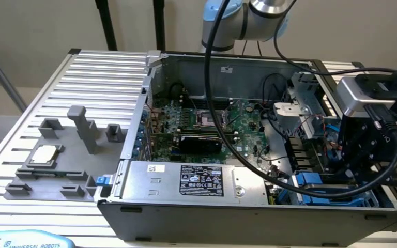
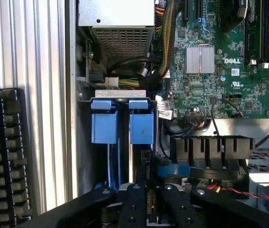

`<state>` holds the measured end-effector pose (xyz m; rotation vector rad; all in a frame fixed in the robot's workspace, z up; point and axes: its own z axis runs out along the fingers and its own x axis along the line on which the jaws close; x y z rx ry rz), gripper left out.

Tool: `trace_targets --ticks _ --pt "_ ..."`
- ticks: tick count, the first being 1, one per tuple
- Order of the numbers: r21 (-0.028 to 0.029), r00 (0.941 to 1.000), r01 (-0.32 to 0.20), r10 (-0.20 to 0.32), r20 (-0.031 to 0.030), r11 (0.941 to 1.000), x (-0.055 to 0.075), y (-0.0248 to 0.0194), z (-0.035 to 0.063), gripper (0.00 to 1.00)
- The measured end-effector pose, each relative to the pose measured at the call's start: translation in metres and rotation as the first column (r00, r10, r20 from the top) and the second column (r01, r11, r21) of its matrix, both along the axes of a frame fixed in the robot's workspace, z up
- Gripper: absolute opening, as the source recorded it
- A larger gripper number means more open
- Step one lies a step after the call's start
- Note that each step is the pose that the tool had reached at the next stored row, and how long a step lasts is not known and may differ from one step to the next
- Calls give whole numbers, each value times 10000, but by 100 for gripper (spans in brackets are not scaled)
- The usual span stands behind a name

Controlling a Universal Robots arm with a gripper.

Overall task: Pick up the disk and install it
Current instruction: 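Insert the first disk wire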

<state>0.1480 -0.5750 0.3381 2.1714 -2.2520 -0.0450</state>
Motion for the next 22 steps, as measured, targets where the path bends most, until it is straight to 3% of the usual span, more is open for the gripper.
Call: trace_targets --ticks 5,22 --pt "-101 10000 0 0 0 9999 0 2 -17 16" --pt "-114 10000 1 -1 0 9999 7 15 -64 16"
